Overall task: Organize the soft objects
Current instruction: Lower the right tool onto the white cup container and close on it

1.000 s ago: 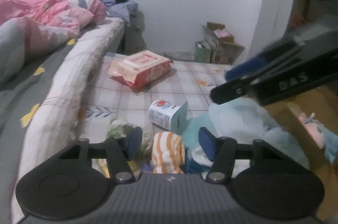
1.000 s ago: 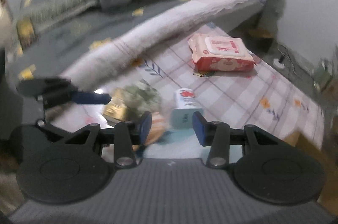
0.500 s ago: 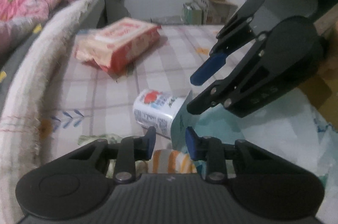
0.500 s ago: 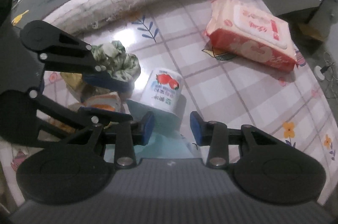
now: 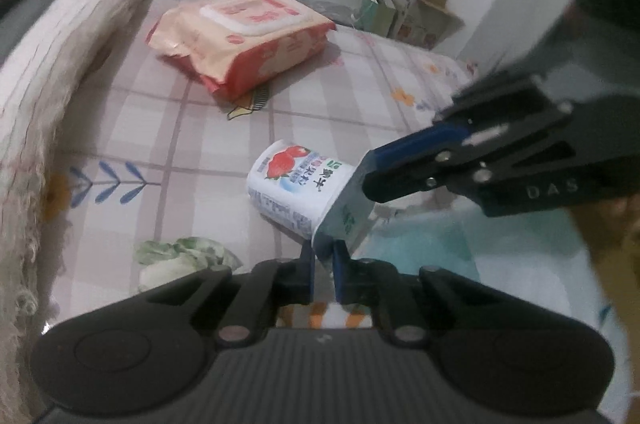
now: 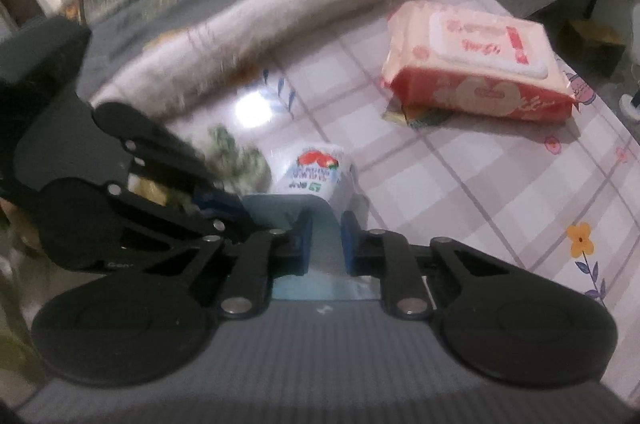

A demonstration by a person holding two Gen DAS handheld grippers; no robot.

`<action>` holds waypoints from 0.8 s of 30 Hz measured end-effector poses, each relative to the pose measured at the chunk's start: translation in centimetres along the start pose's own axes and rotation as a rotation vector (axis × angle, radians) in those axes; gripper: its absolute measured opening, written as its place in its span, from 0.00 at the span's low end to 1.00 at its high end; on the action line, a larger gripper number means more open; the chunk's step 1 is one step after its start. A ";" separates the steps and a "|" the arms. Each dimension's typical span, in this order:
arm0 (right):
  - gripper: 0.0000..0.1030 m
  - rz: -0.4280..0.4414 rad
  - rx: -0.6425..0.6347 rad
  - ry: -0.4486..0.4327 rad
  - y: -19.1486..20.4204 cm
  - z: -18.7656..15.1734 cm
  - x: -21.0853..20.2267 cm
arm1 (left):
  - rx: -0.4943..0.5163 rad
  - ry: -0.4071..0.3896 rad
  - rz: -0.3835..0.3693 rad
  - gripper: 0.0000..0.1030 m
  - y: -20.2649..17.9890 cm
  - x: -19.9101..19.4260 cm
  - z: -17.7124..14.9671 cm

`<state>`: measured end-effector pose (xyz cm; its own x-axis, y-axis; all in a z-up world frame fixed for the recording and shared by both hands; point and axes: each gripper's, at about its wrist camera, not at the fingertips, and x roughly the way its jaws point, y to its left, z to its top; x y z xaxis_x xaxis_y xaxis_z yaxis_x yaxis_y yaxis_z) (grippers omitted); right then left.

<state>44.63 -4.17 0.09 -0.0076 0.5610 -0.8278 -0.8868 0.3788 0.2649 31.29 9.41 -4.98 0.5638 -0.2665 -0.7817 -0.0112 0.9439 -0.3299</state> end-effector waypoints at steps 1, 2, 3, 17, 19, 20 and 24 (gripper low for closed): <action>0.14 0.008 0.020 -0.009 -0.3 0.3 0.1 | -0.042 0.003 -0.023 0.10 0.6 -0.1 0.3; 0.14 0.019 0.052 -0.019 -0.7 0.7 0.1 | -0.076 0.004 -0.040 0.10 1.2 -0.2 0.5; 0.14 0.035 0.092 -0.028 -1.2 1.1 0.3 | -0.114 0.004 -0.053 0.10 1.8 -0.1 0.8; 0.16 0.086 0.279 -0.122 -3.5 2.8 1.0 | -0.273 -0.063 -0.067 0.19 4.3 -0.6 2.8; 0.16 0.086 0.322 -0.151 -4.6 2.8 0.7 | -0.268 -0.060 -0.061 0.22 4.2 -0.4 2.7; 0.16 0.084 0.349 -0.156 -5.1 2.8 0.8 | -0.273 -0.058 -0.063 0.23 4.2 -0.3 2.7; 0.24 0.087 0.445 -0.144 -6.7 2.6 2.2 | -0.273 -0.067 -0.038 0.24 4.1 0.0 2.7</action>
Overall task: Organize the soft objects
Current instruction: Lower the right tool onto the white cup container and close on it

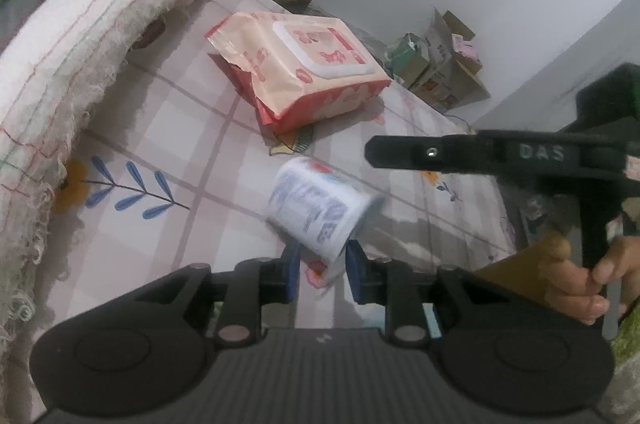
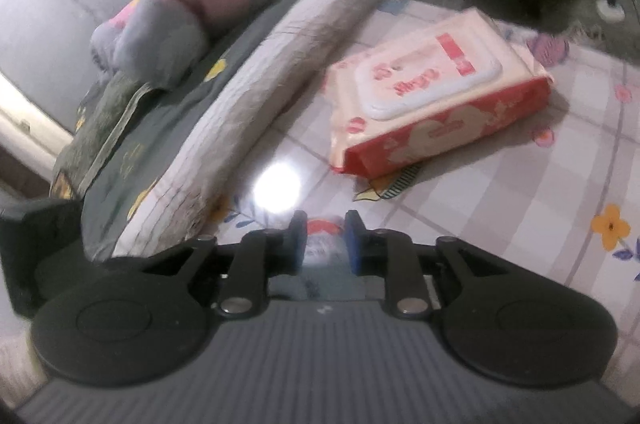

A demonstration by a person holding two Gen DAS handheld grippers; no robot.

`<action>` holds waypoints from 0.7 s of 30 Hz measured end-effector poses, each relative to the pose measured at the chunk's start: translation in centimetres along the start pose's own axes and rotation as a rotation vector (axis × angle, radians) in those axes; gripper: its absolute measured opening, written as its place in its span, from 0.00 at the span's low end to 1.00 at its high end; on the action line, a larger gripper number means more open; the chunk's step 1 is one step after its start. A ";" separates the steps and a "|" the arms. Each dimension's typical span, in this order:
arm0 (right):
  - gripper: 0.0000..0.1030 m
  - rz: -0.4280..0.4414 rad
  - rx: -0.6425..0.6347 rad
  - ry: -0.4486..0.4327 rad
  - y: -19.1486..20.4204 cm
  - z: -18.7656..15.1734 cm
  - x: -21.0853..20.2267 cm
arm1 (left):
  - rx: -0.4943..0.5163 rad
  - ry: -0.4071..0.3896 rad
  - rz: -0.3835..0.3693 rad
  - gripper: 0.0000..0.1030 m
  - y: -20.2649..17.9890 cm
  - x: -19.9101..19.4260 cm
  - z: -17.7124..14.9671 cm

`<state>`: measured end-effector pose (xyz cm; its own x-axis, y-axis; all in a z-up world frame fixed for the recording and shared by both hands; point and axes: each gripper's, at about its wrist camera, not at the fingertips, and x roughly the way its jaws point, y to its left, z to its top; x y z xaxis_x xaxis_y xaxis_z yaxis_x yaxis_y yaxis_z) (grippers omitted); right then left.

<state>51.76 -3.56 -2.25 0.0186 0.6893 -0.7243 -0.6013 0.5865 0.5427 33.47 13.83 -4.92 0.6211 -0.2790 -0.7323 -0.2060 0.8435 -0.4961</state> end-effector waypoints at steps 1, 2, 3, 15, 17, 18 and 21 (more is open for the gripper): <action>0.25 0.007 0.021 0.000 -0.3 0.1 0.3 | 0.003 -0.009 0.013 0.25 0.0 -0.1 0.1; 0.26 0.019 0.043 -0.002 -0.7 0.1 0.6 | 0.005 -0.017 0.023 0.28 0.0 -0.2 0.1; 0.29 0.025 0.062 -0.004 -0.9 0.2 0.8 | 0.003 -0.023 0.031 0.28 0.1 -0.2 0.2; 0.60 0.019 0.187 0.134 -1.8 -1.4 0.7 | 0.214 -0.061 0.117 0.44 -1.6 -0.7 -0.3; 0.61 0.009 0.214 0.149 -1.8 -1.7 0.8 | 0.212 -0.047 0.111 0.44 -1.6 -0.5 -0.3; 0.61 0.009 0.236 0.153 -1.8 -1.7 0.9 | 0.207 -0.042 0.106 0.46 -1.6 -0.4 -0.2; 0.64 -0.009 0.303 0.150 -2.0 -1.6 1.4 | 0.199 -0.013 0.095 0.58 -1.7 0.1 -0.1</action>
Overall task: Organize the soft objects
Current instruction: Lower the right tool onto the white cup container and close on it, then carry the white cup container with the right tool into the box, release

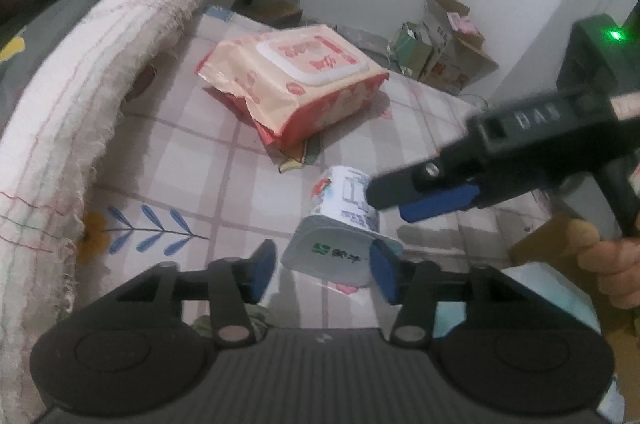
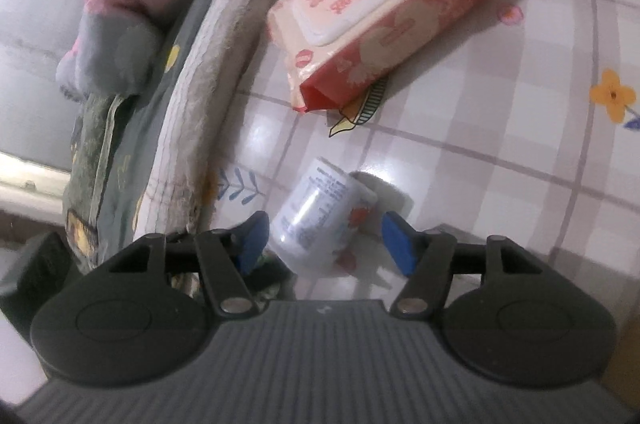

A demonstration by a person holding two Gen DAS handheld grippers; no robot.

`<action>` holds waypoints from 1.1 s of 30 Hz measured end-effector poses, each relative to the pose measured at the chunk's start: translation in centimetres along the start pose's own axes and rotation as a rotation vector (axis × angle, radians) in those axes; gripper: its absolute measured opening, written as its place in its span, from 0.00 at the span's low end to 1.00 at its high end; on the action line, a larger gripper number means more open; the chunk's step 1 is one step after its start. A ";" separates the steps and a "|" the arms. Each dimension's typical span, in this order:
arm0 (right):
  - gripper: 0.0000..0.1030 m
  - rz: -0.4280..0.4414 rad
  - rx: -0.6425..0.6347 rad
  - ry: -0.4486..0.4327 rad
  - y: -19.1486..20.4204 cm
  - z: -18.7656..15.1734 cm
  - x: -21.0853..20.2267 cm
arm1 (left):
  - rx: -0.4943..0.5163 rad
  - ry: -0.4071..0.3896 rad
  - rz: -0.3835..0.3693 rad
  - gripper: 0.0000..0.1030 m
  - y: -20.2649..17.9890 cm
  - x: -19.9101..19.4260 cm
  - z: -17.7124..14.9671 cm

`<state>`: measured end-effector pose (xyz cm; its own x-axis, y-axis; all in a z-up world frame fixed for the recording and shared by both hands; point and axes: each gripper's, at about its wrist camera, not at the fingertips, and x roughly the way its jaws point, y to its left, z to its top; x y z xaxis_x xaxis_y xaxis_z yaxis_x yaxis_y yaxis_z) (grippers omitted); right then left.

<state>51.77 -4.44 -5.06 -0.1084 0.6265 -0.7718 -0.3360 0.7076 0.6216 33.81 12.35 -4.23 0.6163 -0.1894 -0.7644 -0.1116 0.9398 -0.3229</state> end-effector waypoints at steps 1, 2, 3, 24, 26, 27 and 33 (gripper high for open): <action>0.65 0.001 0.025 0.000 -0.2 0.1 0.2 | 0.001 0.001 -0.008 0.59 -0.1 0.1 0.0; 0.67 0.008 0.060 0.010 -0.4 0.3 0.6 | 0.005 0.003 -0.012 0.62 -0.2 0.2 0.1; 0.67 0.014 0.096 0.025 -0.6 0.5 1.0 | 0.007 0.006 -0.011 0.66 -0.3 0.3 0.1; 0.50 0.049 0.229 0.035 -1.5 -0.9 1.9 | 0.051 0.040 -0.014 0.28 -1.8 1.4 0.4; 0.50 0.053 0.216 0.021 -1.1 -1.0 1.5 | 0.051 0.027 -0.012 0.28 -1.9 1.0 0.5; 0.50 0.058 0.210 0.015 -0.9 -1.0 1.3 | 0.055 0.020 -0.008 0.28 -2.0 0.7 0.6; 0.50 0.089 0.181 -0.019 1.0 -1.6 -1.2 | 0.067 -0.039 0.002 0.28 -3.0 -2.3 0.8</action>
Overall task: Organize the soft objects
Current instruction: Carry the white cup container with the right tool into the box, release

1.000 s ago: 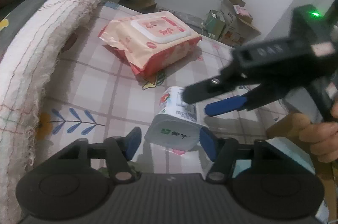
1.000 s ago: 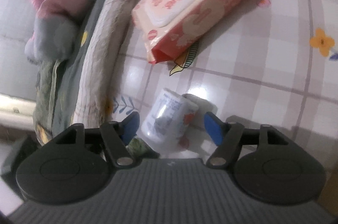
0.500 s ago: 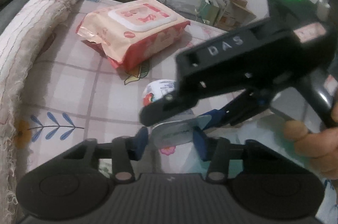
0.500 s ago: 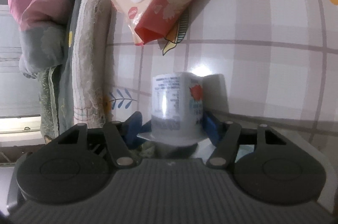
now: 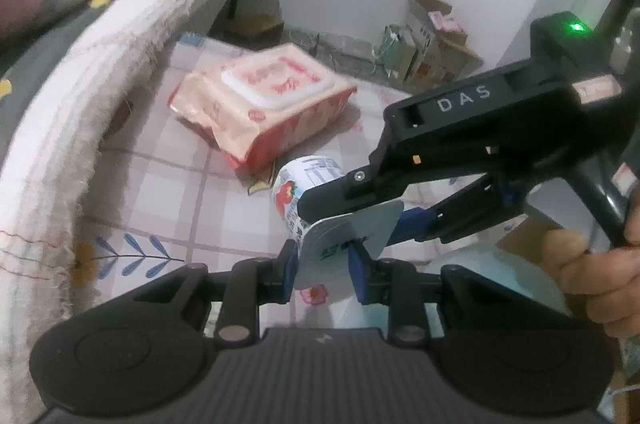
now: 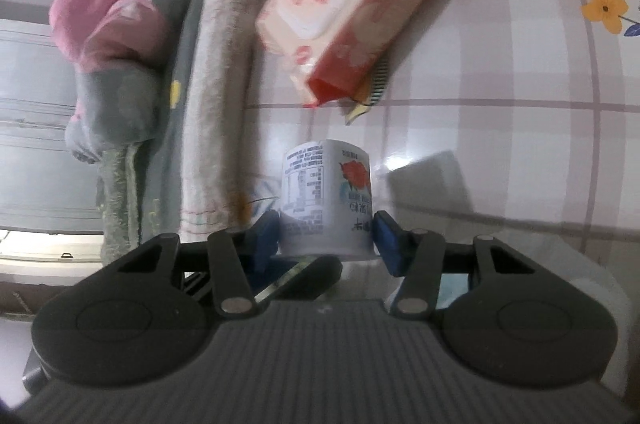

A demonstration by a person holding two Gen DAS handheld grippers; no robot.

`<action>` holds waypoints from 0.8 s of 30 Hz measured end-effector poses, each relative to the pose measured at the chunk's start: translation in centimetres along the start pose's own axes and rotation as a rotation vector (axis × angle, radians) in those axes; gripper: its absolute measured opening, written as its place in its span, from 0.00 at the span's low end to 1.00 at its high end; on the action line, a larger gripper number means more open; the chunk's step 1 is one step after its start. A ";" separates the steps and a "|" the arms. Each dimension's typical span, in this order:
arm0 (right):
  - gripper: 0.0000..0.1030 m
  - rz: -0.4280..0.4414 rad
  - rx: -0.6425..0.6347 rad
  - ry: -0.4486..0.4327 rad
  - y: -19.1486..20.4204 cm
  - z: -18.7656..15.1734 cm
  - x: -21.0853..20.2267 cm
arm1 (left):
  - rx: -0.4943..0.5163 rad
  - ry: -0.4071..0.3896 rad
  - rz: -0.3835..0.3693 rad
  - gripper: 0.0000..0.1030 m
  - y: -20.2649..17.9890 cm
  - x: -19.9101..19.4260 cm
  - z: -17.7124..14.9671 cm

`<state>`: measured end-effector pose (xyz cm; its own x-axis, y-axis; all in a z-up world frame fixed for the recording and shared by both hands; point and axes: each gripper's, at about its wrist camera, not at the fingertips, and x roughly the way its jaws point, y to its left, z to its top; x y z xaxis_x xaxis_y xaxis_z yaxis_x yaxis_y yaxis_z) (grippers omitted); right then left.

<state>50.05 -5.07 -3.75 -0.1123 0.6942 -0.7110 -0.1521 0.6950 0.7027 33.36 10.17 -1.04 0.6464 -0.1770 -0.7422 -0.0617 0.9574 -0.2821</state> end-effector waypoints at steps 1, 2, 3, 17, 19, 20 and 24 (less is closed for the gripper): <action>0.50 0.004 -0.012 -0.008 0.6 -0.3 -0.6 | 0.002 -0.014 0.000 0.28 -0.3 -0.8 0.0; 0.50 0.010 -0.024 -0.018 1.1 -0.8 -1.2 | 0.009 -0.027 0.003 0.28 -0.6 -1.6 0.1; 0.50 0.018 -0.034 -0.027 1.7 -1.2 -1.8 | 0.018 -0.039 0.008 0.28 -0.9 -2.3 0.1; 0.50 0.053 -0.038 -0.222 2.9 -13.9 -16.9 | 0.168 -0.152 -0.093 0.28 -11.1 -13.8 -3.1; 0.51 0.037 -0.009 -0.253 1.6 -16.8 -19.5 | 0.190 -0.129 -0.143 0.28 -13.4 -14.8 -4.1; 0.52 0.028 0.013 -0.264 0.7 -18.2 -20.6 | 0.209 -0.113 -0.172 0.28 -14.6 -15.0 -4.7; 0.53 0.005 0.124 -0.297 -4.1 -23.9 -24.3 | 0.256 -0.024 -0.279 0.28 -18.9 -14.7 -7.5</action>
<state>29.94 -29.29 9.98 0.1812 0.7092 -0.6813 -0.0295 0.6964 0.7170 19.32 -7.07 10.66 0.6295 -0.4366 -0.6427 0.3097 0.8996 -0.3078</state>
